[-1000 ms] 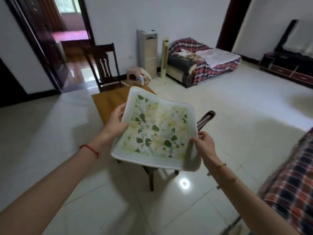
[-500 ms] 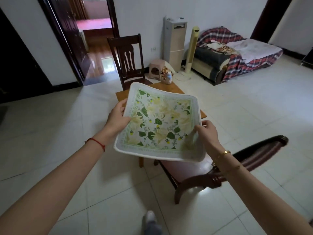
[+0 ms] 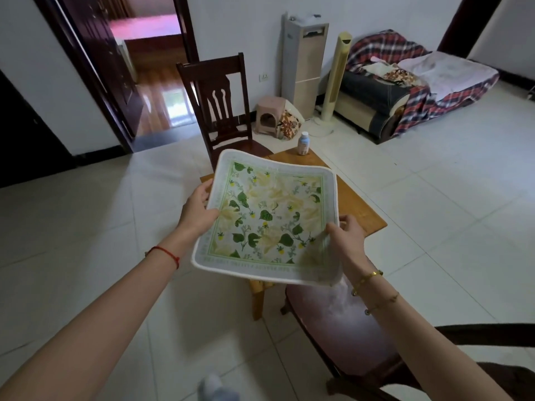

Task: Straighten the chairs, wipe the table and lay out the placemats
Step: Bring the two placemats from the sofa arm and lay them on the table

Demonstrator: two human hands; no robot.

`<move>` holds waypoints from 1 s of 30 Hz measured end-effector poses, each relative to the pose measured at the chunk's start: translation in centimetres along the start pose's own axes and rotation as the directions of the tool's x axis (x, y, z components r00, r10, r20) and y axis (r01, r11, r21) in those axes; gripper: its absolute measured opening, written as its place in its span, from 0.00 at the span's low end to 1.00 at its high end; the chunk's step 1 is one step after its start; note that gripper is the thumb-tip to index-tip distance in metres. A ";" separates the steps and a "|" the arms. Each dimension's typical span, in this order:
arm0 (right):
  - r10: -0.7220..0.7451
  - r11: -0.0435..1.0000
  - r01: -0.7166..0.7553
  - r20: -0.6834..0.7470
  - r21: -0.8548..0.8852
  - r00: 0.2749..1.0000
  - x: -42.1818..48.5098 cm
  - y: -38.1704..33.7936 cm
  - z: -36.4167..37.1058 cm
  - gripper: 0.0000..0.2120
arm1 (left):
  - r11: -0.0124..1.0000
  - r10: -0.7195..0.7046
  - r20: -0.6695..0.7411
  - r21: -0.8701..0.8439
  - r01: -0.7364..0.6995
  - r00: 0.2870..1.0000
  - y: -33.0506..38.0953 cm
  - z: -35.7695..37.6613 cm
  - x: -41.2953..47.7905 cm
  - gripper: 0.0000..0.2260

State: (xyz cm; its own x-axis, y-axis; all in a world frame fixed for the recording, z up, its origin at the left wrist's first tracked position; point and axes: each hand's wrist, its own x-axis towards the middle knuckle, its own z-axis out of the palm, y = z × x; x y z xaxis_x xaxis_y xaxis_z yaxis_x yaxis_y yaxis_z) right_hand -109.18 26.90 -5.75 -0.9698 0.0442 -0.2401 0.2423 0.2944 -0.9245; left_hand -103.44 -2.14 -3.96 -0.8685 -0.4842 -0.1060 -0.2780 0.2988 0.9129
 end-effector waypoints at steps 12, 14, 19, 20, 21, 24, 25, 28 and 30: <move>0.121 0.986 -0.097 -0.180 0.139 0.976 11.0 -4.6 16.8 0.15 | 0.990 0.080 0.334 0.080 -0.113 0.939 -1.0 -4.2 28.5 0.34; 0.137 0.982 -0.107 -0.203 0.153 0.970 13.1 -5.3 19.0 0.16 | 0.986 0.080 0.379 0.104 -0.128 0.922 -1.0 -4.1 32.7 0.34; 0.208 0.971 -0.169 -0.254 0.167 0.945 20.0 -6.0 23.7 0.17 | 0.976 0.086 0.453 0.140 -0.167 0.887 -1.9 -2.0 42.8 0.33; 0.224 0.968 -0.183 -0.266 0.169 0.938 21.6 -5.8 24.6 0.18 | 0.971 0.089 0.455 0.158 -0.178 0.886 -2.2 -1.2 44.7 0.32; 0.240 0.965 -0.198 -0.279 0.173 0.930 23.4 -5.4 25.4 0.18 | 0.966 0.089 0.455 0.179 -0.188 0.886 -2.7 -0.3 46.4 0.31; 0.291 0.954 -0.248 -0.311 0.171 0.905 28.8 -4.1 28.2 0.17 | 0.949 0.107 0.437 0.223 -0.223 0.893 -4.7 2.8 51.9 0.28; 0.306 0.950 -0.263 -0.323 0.169 0.896 30.8 -3.6 29.2 0.17 | 0.944 0.113 0.435 0.233 -0.233 0.893 -5.3 4.1 53.9 0.27; 0.348 0.937 -0.314 -0.360 0.151 0.866 35.7 -2.0 31.3 0.16 | 0.936 0.083 0.448 0.272 -0.224 0.890 -7.5 7.4 58.9 0.25; 0.371 0.928 -0.346 -0.386 0.137 0.844 39.0 -0.7 32.3 0.16 | 0.935 0.062 0.476 0.281 -0.218 0.877 -8.8 9.7 61.9 0.25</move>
State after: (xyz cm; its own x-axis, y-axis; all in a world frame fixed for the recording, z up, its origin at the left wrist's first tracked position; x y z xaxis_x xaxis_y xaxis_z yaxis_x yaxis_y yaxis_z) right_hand -146.24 -2.45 -24.03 -0.7404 0.5152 -0.4316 0.5641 0.1272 -0.8159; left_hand -158.75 -26.76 -22.43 -0.9745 -0.0147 -0.2240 -0.1853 0.6157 0.7659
